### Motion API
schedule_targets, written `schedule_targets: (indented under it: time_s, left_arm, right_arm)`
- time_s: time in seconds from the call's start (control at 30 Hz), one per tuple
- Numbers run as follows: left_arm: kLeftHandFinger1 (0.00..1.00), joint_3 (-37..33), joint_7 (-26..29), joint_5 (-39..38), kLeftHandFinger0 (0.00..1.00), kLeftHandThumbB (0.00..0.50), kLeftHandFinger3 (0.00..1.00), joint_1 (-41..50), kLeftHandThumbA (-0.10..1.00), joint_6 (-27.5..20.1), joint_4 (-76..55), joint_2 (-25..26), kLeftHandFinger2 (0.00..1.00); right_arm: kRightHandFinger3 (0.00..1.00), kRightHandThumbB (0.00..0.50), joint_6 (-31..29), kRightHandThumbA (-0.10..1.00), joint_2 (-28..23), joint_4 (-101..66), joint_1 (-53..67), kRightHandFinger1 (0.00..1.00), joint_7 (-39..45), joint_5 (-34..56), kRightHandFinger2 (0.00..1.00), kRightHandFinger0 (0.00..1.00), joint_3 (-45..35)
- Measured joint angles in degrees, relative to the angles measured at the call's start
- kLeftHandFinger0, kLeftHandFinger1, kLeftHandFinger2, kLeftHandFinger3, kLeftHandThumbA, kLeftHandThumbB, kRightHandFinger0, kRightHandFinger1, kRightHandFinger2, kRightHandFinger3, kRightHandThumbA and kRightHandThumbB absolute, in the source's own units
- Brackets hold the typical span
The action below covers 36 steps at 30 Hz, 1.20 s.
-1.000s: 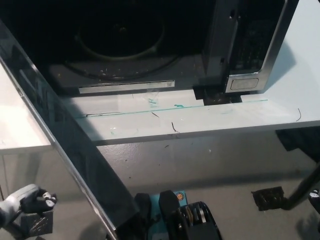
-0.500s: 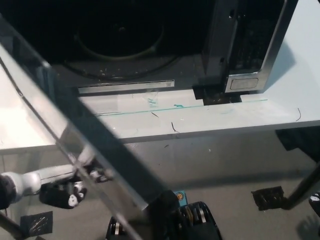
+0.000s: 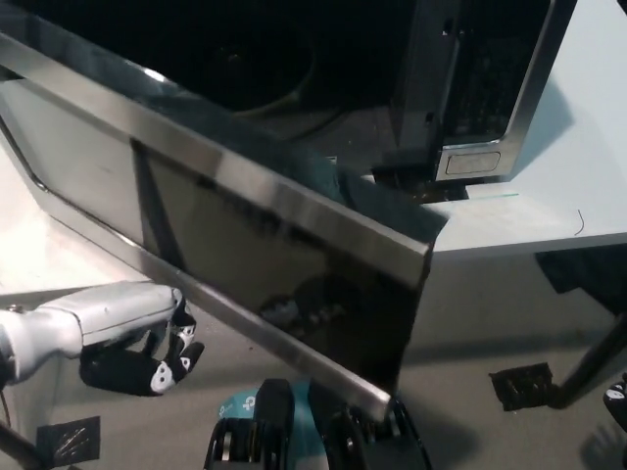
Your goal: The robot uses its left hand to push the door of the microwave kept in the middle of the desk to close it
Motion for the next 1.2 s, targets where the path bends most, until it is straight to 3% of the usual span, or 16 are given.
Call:
schedule_targets:
  time_s: [0.03,0.07,0.3,0.37,0.47,0.5,0.6,0.63,0.7,0.73,0.8,0.83,1.03,1.07,1.1,1.2]
  left_arm:
    - [0.35,0.7,-0.2,0.3,0.28,0.215,0.43,0.0,-0.1,0.0,-0.8,-0.5,0.44]
    - [0.35,1.0,-0.1,0.6,0.28,0.213,0.46,-0.1,-0.1,0.0,-1.1,-0.9,0.45]
    - [0.36,1.0,2.3,2.9,0.29,0.202,0.49,-3.3,-0.1,-0.6,1.7,-3.1,0.42]
    - [0.39,0.7,4.0,3.6,0.31,0.193,0.51,-5.3,-0.1,-1.6,5.5,-3.7,0.46]
    - [0.34,-0.3,6.2,5.0,0.24,0.199,0.53,-8.3,-0.1,-2.8,10.8,-4.8,0.43]
    - [0.25,-0.7,7.0,5.5,0.13,0.21,0.5,-9.3,-0.1,-3.2,12.1,-5.0,0.37]
    - [0.19,-2.1,9.2,6.9,0.05,0.221,0.47,-12.5,-0.1,-4.9,16.7,-6.0,0.32]
    - [0.19,-2.3,10.0,7.5,0.05,0.221,0.47,-13.5,-0.1,-5.5,18.3,-6.4,0.32]
    - [0.38,-3.2,11.6,8.3,0.3,0.209,0.5,-15.6,-0.1,-7.1,21.6,-7.0,0.42]
    - [0.41,-3.6,12.3,8.6,0.33,0.202,0.51,-16.5,-0.1,-8.0,23.7,-7.2,0.44]
    - [0.36,-4.6,13.3,8.9,0.3,0.221,0.5,-18.4,-0.1,-10.2,27.3,-7.3,0.41]
    - [0.29,-5.0,14.2,9.0,0.2,0.239,0.47,-19.2,-0.1,-11.4,29.4,-7.6,0.37]
    - [0.2,-6.1,18.6,11.0,0.08,0.237,0.48,-24.1,-0.1,-15.4,38.8,-8.8,0.3]
    - [0.21,-6.1,19.5,11.4,0.08,0.243,0.47,-24.9,-0.1,-15.8,39.9,-9.2,0.3]
    - [0.35,-6.1,20.1,11.6,0.24,0.234,0.48,-25.4,-0.1,-16.2,40.7,-9.5,0.43]
    - [0.37,-6.7,21.0,11.9,0.27,0.22,0.53,-26.3,-0.1,-17.5,43.2,-10.4,0.46]
  right_arm:
    - [0.96,0.124,-0.1,0.17,0.0,0.0,0.0,0.86,-0.1,-0.1,0.86,0.87,0.1]
    - [0.96,0.124,-0.1,0.16,0.0,0.0,0.0,0.86,-0.3,-0.1,0.86,0.87,0.2]
    - [0.96,0.11,-0.8,0.12,0.1,0.0,1.1,0.87,-0.6,-0.1,0.86,0.91,0.6]
    - [0.96,0.103,-0.8,0.12,0.1,0.0,1.5,0.87,-0.6,-0.1,0.87,0.91,0.6]
    - [0.97,0.1,-0.8,0.13,0.1,-0.2,2.0,0.86,-0.7,-0.1,0.88,0.9,0.9]
    - [0.95,0.096,-0.8,0.1,0.2,-0.3,2.1,0.83,-0.7,-0.1,0.85,0.86,1.1]
    - [0.9,0.109,-0.9,0.08,0.2,-0.3,2.2,0.8,-0.7,0.0,0.82,0.82,1.0]
    - [0.9,0.108,-0.9,0.09,0.2,-0.3,2.2,0.8,-0.7,0.0,0.82,0.83,1.0]
    - [0.91,0.102,-1.0,0.11,0.2,-0.2,2.2,0.8,-0.7,0.0,0.82,0.83,1.0]
    - [0.92,0.1,-1.0,0.09,0.1,-0.2,2.2,0.77,-0.7,0.0,0.81,0.79,1.0]
    - [0.91,0.11,-1.0,0.11,0.2,-0.2,2.3,0.8,-0.7,0.0,0.82,0.82,1.0]
    - [0.9,0.108,-1.0,0.09,0.2,-0.2,2.3,0.79,-0.7,0.0,0.81,0.82,1.1]
    - [0.89,0.103,-1.1,0.08,0.5,-0.3,2.5,0.76,-0.8,0.1,0.79,0.8,1.0]
    - [0.89,0.111,-1.1,0.08,0.6,-0.3,2.7,0.74,-0.8,0.1,0.77,0.79,1.0]
    - [0.88,0.111,-1.1,0.07,0.6,-0.3,2.8,0.75,-0.8,0.1,0.77,0.82,1.0]
    - [0.89,0.112,-1.1,0.08,0.8,-0.3,3.2,0.8,-0.9,0.1,0.81,0.86,1.0]
